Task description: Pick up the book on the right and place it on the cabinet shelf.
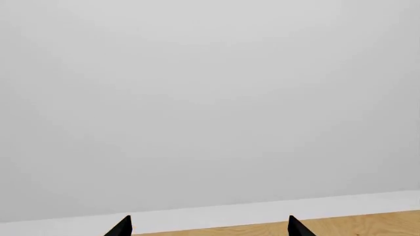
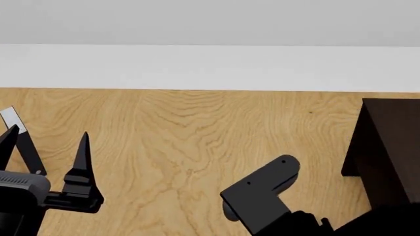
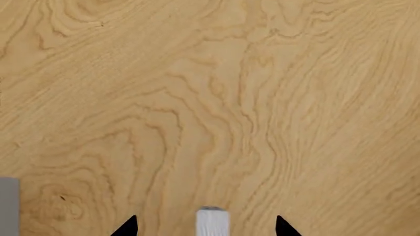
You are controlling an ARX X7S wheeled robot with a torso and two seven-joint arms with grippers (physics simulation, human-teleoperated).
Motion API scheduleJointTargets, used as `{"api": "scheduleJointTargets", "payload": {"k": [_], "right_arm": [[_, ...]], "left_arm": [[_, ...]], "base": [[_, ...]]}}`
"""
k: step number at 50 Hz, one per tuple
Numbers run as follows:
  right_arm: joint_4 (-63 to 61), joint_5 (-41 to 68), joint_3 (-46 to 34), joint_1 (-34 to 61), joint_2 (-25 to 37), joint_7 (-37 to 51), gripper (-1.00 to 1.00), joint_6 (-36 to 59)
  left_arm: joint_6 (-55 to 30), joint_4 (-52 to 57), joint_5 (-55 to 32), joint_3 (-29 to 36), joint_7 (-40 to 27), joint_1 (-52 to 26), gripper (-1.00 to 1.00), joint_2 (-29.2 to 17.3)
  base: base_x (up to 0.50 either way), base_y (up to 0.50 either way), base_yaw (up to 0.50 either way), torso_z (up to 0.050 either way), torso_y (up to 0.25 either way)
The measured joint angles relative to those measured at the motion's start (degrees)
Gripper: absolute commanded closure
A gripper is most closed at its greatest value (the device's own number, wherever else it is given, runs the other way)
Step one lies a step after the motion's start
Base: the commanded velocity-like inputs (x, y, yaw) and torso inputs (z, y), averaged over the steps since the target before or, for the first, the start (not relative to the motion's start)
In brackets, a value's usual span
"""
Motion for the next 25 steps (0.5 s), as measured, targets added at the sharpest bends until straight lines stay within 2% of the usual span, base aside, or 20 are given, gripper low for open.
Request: {"api": "scheduleJointTargets", "payload": {"k": [10,25], "right_arm": [[0.06,0.84,-2.85,-0.16,0.51,0.53,-1.00,-0.26],[2.02,-4.32,-4.47,-2.36,-0.22,-3.30,-1.00,0.88]], "left_arm": [[0.02,0.20,-0.41,-0.02,-0.20,0.05,-1.00,-0.36],[-0.23,0.54,-1.26,-0.07,-0.43,0.08,-1.00,-0.82]], "base": [[0.00,0.00,0.00,0.000,0.000],[0.00,0.00,0.00,0.000,0.000]]}}
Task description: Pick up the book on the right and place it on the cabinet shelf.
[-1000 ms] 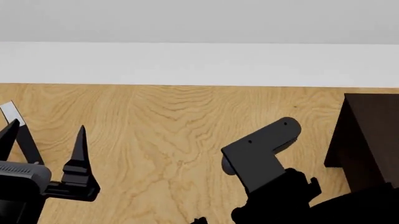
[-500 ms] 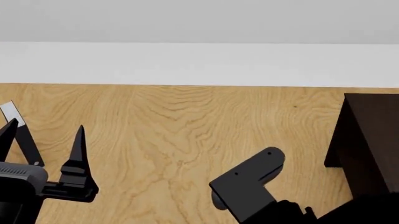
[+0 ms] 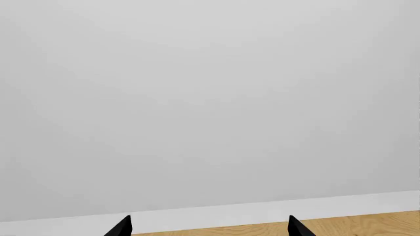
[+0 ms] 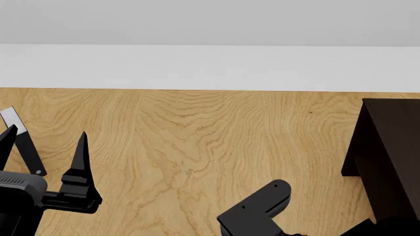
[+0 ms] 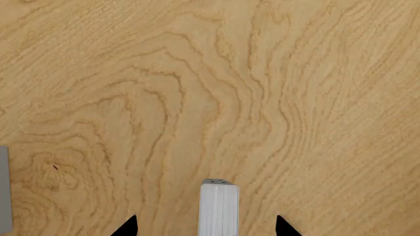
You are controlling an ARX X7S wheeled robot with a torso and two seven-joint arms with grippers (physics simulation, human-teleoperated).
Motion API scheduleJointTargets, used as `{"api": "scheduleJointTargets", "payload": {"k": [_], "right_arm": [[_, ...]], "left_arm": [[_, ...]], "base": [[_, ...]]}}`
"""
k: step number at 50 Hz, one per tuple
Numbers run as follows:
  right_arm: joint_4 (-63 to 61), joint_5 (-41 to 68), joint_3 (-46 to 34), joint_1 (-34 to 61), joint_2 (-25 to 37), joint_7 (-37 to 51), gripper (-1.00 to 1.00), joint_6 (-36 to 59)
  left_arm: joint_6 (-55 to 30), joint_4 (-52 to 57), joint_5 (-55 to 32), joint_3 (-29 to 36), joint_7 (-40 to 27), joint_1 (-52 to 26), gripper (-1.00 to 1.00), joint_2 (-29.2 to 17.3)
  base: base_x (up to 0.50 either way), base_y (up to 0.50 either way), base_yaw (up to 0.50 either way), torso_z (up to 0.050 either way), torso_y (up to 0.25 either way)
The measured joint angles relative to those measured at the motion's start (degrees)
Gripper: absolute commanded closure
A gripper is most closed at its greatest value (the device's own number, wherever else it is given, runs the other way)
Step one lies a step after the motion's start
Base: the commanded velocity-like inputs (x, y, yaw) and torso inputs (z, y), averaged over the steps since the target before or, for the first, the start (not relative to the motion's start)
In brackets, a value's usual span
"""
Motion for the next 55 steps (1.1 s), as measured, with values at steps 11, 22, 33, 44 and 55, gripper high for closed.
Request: {"api": "scheduleJointTargets", "payload": {"k": [11,22,33,44,55], "right_arm": [[-0.16,-6.03,0.87,-3.15,-0.04,-5.27,-1.00,-0.16],[-0.51,-11.24,1.27,-5.54,0.19,-10.23,-1.00,-0.82],[-0.92,-16.06,1.37,-7.66,0.73,-14.97,-1.00,-2.09],[-1.22,-19.71,1.08,-9.44,1.32,-18.63,-1.00,-3.54],[-0.93,-22.92,0.36,-10.81,1.79,-21.63,-1.00,-4.91]], "left_arm": [[-0.05,0.11,-0.31,0.26,-0.22,0.04,-1.00,-0.24],[0.08,0.10,-0.50,0.56,-0.43,0.12,-1.00,-0.48],[0.13,-0.02,-0.62,0.91,-0.65,0.00,-1.00,-0.67],[0.22,-0.17,-0.68,1.29,-0.90,-0.13,-1.00,-0.82],[0.31,-0.23,-0.85,1.55,-1.13,-0.15,-1.00,-1.00]], "base": [[0.00,0.00,0.00,0.000,0.000],[0.00,0.00,0.00,0.000,0.000],[0.00,0.00,0.00,0.000,0.000],[0.00,0.00,0.00,0.000,0.000],[0.00,0.00,0.00,0.000,0.000]]}}
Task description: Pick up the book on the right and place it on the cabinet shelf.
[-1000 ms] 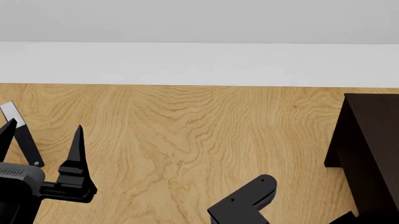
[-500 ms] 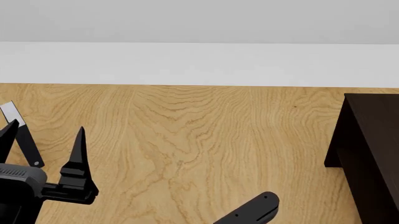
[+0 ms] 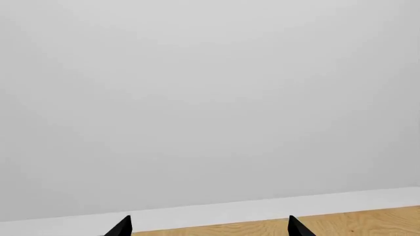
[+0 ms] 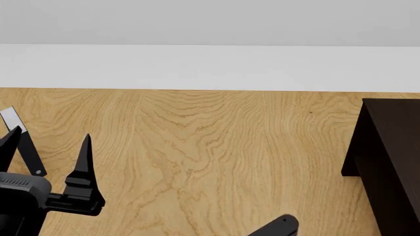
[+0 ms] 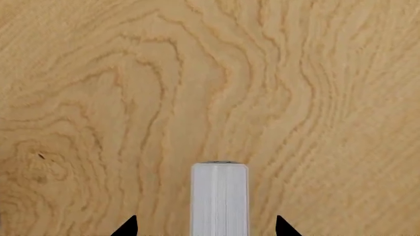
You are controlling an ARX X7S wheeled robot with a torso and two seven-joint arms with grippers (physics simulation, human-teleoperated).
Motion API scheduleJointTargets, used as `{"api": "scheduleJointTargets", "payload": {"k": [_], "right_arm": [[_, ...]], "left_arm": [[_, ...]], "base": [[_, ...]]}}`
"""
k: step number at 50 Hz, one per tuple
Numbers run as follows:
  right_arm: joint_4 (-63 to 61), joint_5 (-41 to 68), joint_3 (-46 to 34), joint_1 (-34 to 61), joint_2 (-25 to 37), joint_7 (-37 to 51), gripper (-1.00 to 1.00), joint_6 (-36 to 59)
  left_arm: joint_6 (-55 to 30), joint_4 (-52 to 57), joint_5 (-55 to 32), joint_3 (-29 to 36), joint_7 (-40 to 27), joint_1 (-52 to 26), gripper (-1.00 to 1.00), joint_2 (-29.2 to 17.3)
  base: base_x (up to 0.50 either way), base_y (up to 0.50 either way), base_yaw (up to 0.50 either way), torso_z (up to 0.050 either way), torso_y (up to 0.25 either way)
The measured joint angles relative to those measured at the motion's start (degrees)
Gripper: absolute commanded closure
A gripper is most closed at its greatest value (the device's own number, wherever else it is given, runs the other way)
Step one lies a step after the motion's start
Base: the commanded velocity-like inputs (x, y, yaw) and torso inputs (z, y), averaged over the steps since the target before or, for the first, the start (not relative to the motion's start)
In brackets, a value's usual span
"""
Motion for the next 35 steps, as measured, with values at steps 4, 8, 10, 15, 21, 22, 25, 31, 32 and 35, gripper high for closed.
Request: {"api": "scheduleJointTargets", "payload": {"k": [4,8,10,15,21,22,25,31,32,35], "right_arm": [[0.20,-1.22,-0.34,-0.47,0.12,-1.13,-1.00,-0.54],[0.38,-2.13,-0.65,-0.79,0.20,-1.98,-1.00,-0.97],[0.47,-2.51,-0.81,-0.91,0.23,-2.34,-1.00,-1.15],[0.72,-3.39,-1.18,-1.21,0.33,-3.15,-1.00,-1.64],[1.07,-4.47,-1.79,-1.51,0.31,-4.12,1.00,-2.08],[1.13,-5.02,-1.87,-1.53,0.30,-4.08,1.00,-2.07],[1.52,-6.66,-1.99,-1.36,0.41,-4.04,1.00,-2.09],[1.67,-6.47,-2.48,-1.02,0.59,-4.04,1.00,-2.36],[1.67,-6.44,-2.55,-0.99,0.60,-4.02,1.00,-2.41],[1.66,-6.34,-2.78,-0.91,0.67,-3.94,1.00,-2.59]], "left_arm": [[-0.01,-0.02,-0.07,0.10,-0.08,-0.04,-1.00,-0.07],[0.01,-0.08,-0.11,0.21,-0.16,-0.10,-1.00,-0.12],[0.03,-0.13,-0.13,0.26,-0.19,-0.13,-1.00,-0.15],[0.05,-0.16,-0.22,0.36,-0.28,-0.16,-1.00,-0.25],[0.07,-0.13,-0.33,0.45,-0.41,-0.16,-1.00,-0.38],[0.08,-0.15,-0.34,0.47,-0.43,-0.16,-1.00,-0.40],[0.14,-0.20,-0.37,0.52,-0.48,-0.17,-1.00,-0.45],[0.23,-0.32,-0.43,0.65,-0.58,-0.21,-1.00,-0.55],[0.24,-0.33,-0.45,0.67,-0.59,-0.21,-1.00,-0.57],[0.25,-0.35,-0.50,0.72,-0.64,-0.23,-1.00,-0.62]], "base": [[0.00,0.00,0.00,0.000,0.000],[0.00,0.00,0.00,0.000,0.000],[0.00,0.00,0.00,0.000,0.000],[0.00,0.00,0.00,0.000,0.000],[0.00,0.00,0.00,0.000,0.000],[0.00,0.00,0.00,0.000,0.000],[0.00,0.00,0.00,0.000,0.000],[0.00,0.00,0.00,0.000,0.000],[0.00,0.00,0.00,0.000,0.000],[0.00,0.00,0.00,0.000,0.000]]}}
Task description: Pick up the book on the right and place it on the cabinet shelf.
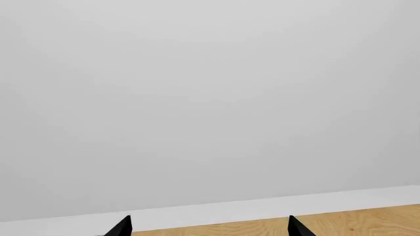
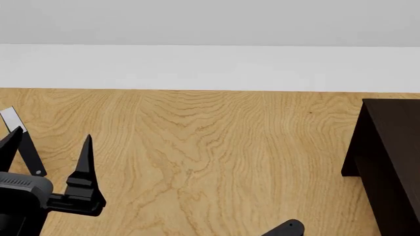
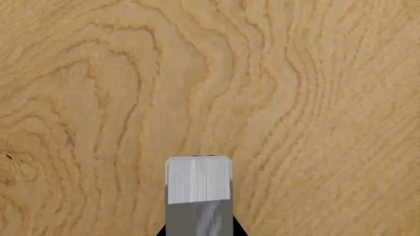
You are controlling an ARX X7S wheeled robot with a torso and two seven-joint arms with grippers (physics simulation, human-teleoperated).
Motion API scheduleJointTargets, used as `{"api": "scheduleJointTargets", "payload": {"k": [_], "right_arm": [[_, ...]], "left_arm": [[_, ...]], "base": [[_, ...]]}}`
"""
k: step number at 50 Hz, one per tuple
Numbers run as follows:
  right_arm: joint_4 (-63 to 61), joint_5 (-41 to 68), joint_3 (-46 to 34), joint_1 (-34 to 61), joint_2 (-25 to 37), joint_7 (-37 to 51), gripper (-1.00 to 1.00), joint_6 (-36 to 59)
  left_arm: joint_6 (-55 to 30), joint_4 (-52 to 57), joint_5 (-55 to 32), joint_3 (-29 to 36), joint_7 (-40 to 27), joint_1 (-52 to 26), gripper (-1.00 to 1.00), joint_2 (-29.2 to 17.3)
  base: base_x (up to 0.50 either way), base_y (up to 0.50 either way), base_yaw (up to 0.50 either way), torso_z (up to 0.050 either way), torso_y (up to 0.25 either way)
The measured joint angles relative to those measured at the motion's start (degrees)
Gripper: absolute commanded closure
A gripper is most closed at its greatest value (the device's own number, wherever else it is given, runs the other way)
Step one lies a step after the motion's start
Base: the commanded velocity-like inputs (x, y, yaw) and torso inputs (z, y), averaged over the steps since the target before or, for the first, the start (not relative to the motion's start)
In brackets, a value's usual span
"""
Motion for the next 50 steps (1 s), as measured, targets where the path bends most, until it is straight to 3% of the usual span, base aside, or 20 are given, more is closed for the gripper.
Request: {"api": "scheduleJointTargets", "payload": {"k": [29,50], "right_arm": [[-6.37,5.46,-2.35,8.24,-2.69,17.39,1.00,2.57],[-0.86,-7.38,-10.28,17.18,-8.21,15.38,1.00,2.29]], "left_arm": [[0.16,0.35,-0.58,0.21,-0.63,0.07,-1.00,-0.56],[0.43,-0.16,-1.52,-0.11,-0.82,-0.26,-1.00,-0.84]], "base": [[0.00,0.00,0.00,0.000,0.000],[0.00,0.00,0.00,0.000,0.000]]}}
